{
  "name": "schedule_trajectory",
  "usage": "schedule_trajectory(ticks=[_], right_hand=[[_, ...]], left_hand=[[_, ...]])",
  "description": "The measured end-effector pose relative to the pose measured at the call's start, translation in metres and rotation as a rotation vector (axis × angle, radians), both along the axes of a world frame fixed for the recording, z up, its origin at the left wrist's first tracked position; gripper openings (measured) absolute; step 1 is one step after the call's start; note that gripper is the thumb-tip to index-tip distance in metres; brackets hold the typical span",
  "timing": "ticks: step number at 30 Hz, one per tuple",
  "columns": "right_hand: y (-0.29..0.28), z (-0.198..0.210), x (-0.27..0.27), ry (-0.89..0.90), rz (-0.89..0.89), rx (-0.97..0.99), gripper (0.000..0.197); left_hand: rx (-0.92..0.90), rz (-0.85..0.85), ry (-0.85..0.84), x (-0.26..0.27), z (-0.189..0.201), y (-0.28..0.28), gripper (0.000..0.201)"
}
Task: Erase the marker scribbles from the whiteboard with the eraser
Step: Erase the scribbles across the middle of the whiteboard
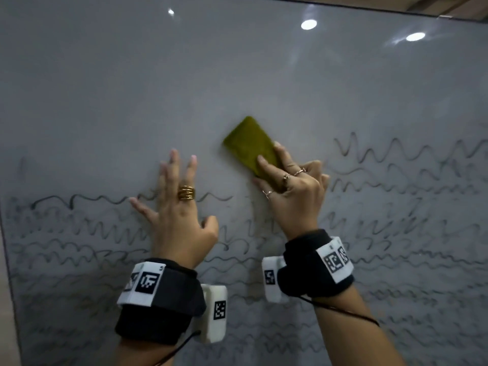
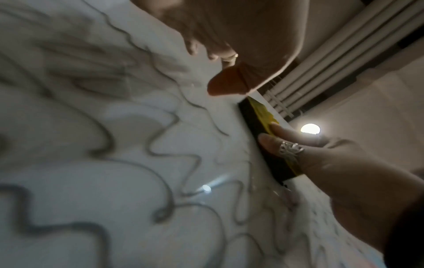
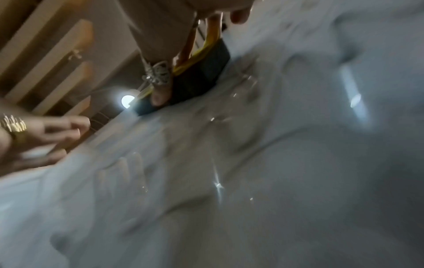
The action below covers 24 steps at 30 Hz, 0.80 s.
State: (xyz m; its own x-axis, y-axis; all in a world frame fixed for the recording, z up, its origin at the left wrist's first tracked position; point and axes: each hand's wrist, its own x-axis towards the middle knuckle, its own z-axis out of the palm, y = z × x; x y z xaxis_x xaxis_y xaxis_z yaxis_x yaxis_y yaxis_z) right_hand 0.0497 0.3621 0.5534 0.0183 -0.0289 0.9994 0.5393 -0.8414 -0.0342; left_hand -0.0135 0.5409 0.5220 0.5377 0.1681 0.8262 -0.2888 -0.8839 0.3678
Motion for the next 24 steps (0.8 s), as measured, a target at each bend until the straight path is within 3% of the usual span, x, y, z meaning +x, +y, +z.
schedule_trajectory(ticks=[2,7,10,15,20,22,24], right_hand=[[-0.027,0.0,0.001,-0.011,-0.043,-0.03,0.032],[-0.109,0.013,0.015,-0.071,-0.038,0.335,0.045],[-0.095,0.011,0.019,-0.107,-0.008,0.335,0.041],[-0.077,0.006,0.015,-0.07,-0.05,0.112,0.037],[-0.125,0.01,0.019,-0.11,-0.028,0.269,0.044],[-0.121,0.011,0.021,-0.122,-0.026,0.322,0.044],[-0.098,0.008,0.02,-0.139,-0.063,0.239,0.038]], left_hand=[[0.077,-0.056,-0.014,0.0,0.006,-0.019,0.096],[0.252,-0.034,0.06,0.013,0.016,-0.059,0.09],[0.276,0.038,0.068,0.023,0.01,-0.07,0.088],[0.238,0.052,0.043,0.029,0.007,-0.077,0.089],[0.23,0.058,0.027,0.033,0.004,-0.078,0.092],[0.249,0.057,0.02,0.035,0.003,-0.076,0.092],[0.264,0.074,0.029,0.036,0.003,-0.075,0.092]])
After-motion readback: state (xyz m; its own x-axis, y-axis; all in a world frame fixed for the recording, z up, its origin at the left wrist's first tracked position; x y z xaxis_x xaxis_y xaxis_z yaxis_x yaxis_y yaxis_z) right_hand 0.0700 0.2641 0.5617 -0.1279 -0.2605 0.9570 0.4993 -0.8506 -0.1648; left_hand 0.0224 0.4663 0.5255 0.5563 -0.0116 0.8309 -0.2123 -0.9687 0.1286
